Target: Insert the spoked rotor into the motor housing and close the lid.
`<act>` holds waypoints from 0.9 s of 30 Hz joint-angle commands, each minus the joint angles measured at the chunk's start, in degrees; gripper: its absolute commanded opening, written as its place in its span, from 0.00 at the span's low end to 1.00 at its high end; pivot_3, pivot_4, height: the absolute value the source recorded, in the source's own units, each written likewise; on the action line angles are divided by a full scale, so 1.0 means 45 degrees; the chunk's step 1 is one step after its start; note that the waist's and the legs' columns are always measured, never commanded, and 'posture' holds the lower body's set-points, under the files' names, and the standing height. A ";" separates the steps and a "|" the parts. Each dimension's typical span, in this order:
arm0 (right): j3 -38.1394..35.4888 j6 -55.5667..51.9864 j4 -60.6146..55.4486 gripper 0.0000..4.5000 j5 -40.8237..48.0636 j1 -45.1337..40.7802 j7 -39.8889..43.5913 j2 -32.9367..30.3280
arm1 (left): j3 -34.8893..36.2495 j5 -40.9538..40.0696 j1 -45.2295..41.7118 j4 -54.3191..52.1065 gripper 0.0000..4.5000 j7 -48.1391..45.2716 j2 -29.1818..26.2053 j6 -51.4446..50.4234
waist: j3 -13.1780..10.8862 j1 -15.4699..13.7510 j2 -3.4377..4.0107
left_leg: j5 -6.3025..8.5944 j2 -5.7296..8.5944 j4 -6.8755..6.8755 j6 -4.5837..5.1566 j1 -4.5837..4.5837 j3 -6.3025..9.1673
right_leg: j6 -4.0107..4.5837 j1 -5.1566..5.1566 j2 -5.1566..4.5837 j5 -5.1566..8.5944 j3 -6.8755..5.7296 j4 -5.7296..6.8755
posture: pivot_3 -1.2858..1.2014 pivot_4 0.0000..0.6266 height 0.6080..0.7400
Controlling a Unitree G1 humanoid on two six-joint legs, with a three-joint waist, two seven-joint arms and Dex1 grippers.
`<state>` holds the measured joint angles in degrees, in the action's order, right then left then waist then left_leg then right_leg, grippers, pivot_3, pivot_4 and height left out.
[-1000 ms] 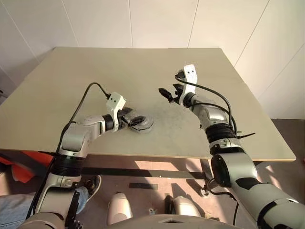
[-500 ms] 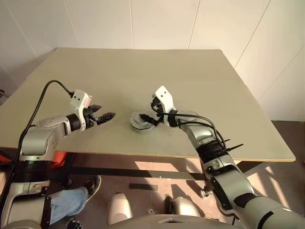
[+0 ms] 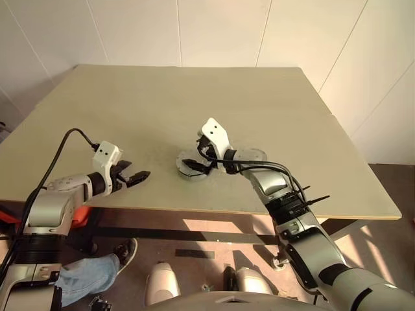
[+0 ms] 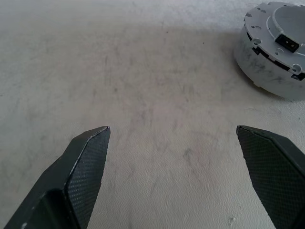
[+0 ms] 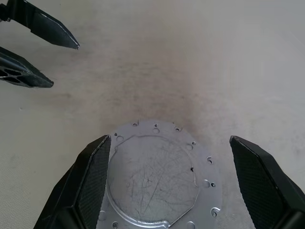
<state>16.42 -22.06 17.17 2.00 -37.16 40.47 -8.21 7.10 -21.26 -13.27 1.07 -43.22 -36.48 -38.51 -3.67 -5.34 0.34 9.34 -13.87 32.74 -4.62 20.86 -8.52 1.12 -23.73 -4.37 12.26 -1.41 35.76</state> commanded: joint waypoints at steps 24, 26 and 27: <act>-0.0163 0.0312 0.0669 0.67 0.0067 0.0222 -0.0153 0.0148 | 0.0196 -0.0181 -0.0405 -0.0319 1.00 0.0015 0.0061 0.0425 | 0.0003 0.0001 -0.0006 | -0.0001 0.0001 0.0002 -0.0002 -0.0016 0.0000 | 0.0000 0.0018 -0.0001 0.0000 0.0000 0.0003 | 0.52 0.00 1.00; -0.0193 0.0336 0.0627 0.67 0.0103 0.0194 -0.0121 0.0131 | 0.0208 -0.0158 -0.0455 -0.0204 1.00 0.0001 0.0043 0.0474 | 0.0003 -0.0001 -0.0006 | 0.0000 0.0001 0.0002 0.0000 -0.0036 0.0001 | 0.0000 0.0038 -0.0001 0.0000 0.0000 0.0001 | 0.52 0.00 1.00; -0.0200 0.0381 0.0585 0.67 0.0124 0.0197 -0.0073 0.0107 | 0.0210 -0.0143 -0.0479 -0.0154 1.00 -0.0001 0.0037 0.0498 | 0.0003 -0.0002 -0.0006 | 0.0000 0.0001 0.0002 0.0000 -0.0043 0.0000 | 0.0000 0.0045 -0.0001 0.0000 0.0000 0.0001 | 0.52 0.00 1.00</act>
<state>16.39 -21.39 21.44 2.09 -36.00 39.90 -7.43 6.78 -21.73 -14.06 0.65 -43.25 -35.77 -37.59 -3.66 -5.35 0.31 9.34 -13.87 32.75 -4.62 20.64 -8.52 1.12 -23.50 -4.37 12.26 -1.41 35.77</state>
